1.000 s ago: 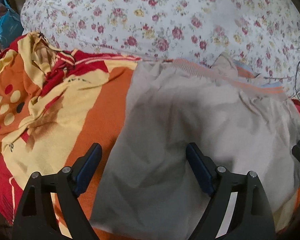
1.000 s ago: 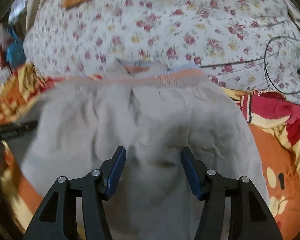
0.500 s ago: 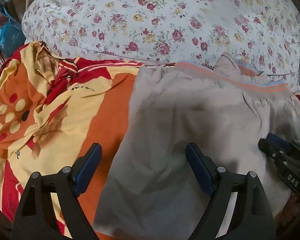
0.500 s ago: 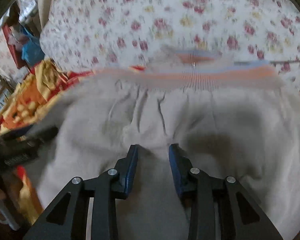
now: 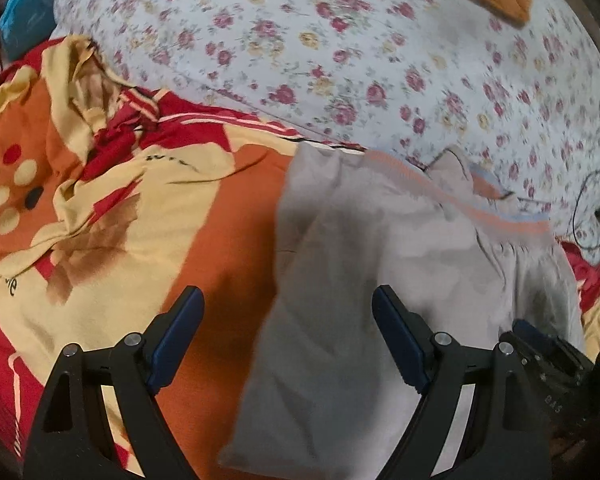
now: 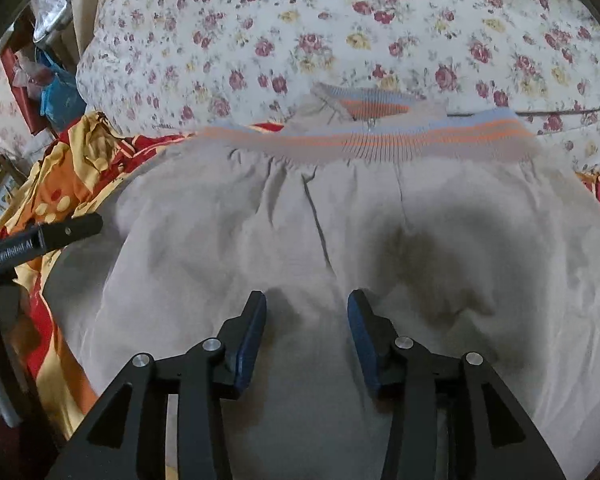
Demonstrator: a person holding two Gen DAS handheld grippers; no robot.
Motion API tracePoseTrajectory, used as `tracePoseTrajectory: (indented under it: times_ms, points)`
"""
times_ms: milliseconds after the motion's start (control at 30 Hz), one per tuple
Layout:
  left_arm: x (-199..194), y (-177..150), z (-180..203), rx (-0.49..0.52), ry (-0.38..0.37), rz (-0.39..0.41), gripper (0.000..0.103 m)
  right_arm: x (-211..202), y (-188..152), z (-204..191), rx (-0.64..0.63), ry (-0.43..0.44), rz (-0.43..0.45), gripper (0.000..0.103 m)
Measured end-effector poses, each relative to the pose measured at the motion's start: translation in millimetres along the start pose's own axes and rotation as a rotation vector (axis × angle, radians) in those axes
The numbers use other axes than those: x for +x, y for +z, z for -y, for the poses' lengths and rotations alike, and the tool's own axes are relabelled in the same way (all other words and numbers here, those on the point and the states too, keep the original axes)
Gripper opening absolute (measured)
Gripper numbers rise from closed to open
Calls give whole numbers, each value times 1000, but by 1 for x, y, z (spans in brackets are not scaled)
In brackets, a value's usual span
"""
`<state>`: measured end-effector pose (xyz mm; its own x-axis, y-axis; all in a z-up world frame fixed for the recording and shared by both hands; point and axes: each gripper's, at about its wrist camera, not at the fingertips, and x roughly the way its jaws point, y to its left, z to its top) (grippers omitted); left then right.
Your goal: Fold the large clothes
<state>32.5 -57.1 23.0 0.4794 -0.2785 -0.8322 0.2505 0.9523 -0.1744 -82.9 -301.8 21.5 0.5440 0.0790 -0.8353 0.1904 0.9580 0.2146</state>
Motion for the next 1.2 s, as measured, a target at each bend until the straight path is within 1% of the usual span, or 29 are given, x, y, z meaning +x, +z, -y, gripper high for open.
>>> tracePoseTrajectory:
  times_ms: [67,133,300,333,400,500,600,667,700,733,800,867,967,1000,1067,1100,1133,1167,1200]
  points:
    - [2,1,-3,-12,16,-2,86,-3,2,-1,2,8,0,45]
    - [6,1,-3,-14,25,-9,86,-8,3,0,16,30,18,48]
    - [6,0,1,4,40,-2,86,-13,5,0,11,-2,52,48]
    - [6,0,2,7,42,-1,86,-14,6,1,20,7,58,48]
    - [6,1,1,3,46,1,86,-15,11,2,52,55,70,49]
    - [10,2,0,-7,48,-9,86,-11,21,-2,69,90,91,49]
    - [11,1,1,-2,50,-15,86,6,26,-4,80,83,63,49]
    - [11,2,1,-1,48,-12,86,22,23,-3,91,86,2,49]
    - [11,2,1,0,46,-14,86,25,20,-5,68,81,-21,49]
    - [11,2,1,0,44,-16,86,22,18,-11,15,59,-25,49]
    - [10,2,0,-3,41,-17,86,10,14,-22,-68,20,-66,49]
    - [10,1,0,-4,39,-19,86,-11,8,-23,-75,39,-63,49]
    - [7,0,-2,-10,39,-11,86,-34,-7,-16,-52,68,-38,57]
    - [7,-1,-3,-13,41,-10,86,-34,-12,-14,-41,72,-39,58]
    - [8,-2,-5,-19,43,-11,86,-23,-27,-9,-22,69,-75,59]
    - [8,-2,-6,-23,48,-11,86,-18,-32,-11,-38,50,-70,59]
    - [8,-3,-7,-27,52,-10,86,-20,-35,-17,-72,26,-45,59]
    - [9,-4,-7,-30,54,-8,86,-21,-35,-22,-94,13,-47,59]
    - [9,-5,-8,-30,57,-7,86,-22,-35,-25,-103,21,-54,60]
